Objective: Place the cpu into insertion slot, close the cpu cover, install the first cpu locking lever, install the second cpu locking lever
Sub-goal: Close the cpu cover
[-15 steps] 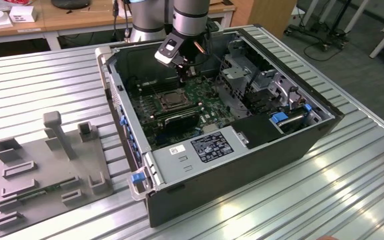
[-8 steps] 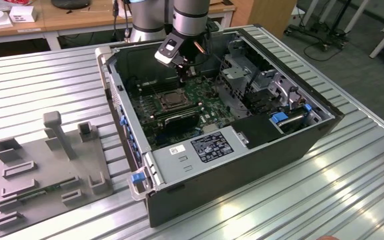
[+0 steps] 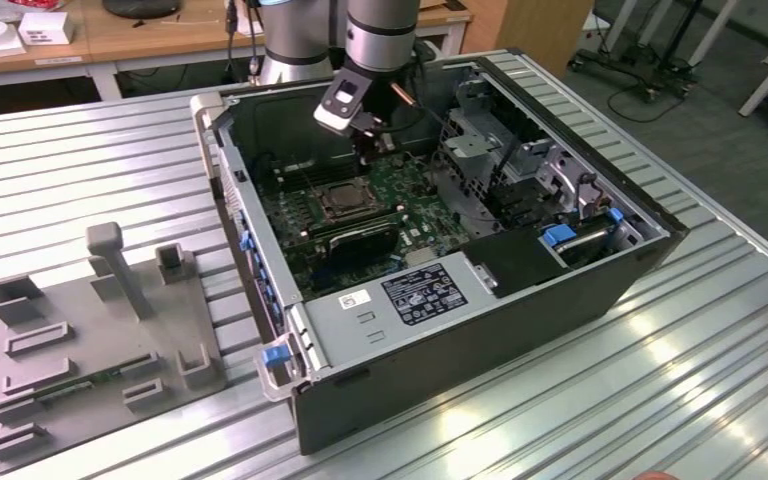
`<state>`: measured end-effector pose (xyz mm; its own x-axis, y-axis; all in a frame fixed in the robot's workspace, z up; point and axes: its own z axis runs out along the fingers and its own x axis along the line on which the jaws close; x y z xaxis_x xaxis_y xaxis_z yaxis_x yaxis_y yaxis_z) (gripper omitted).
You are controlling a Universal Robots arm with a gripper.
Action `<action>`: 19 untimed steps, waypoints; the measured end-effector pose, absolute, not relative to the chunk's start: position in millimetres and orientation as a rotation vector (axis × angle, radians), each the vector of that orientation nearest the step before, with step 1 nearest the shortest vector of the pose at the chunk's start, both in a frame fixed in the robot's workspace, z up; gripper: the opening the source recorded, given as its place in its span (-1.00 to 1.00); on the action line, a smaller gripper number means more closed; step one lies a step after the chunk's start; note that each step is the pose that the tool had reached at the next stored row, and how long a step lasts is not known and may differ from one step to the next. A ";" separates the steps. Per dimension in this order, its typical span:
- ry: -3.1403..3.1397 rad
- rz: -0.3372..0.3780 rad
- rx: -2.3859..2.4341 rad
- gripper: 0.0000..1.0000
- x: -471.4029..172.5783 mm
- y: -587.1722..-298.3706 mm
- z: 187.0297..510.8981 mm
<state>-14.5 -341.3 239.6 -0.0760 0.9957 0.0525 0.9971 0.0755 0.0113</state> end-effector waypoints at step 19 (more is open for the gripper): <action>-2.576 -0.060 -1.731 -0.79 -14.5 -341.3 238.7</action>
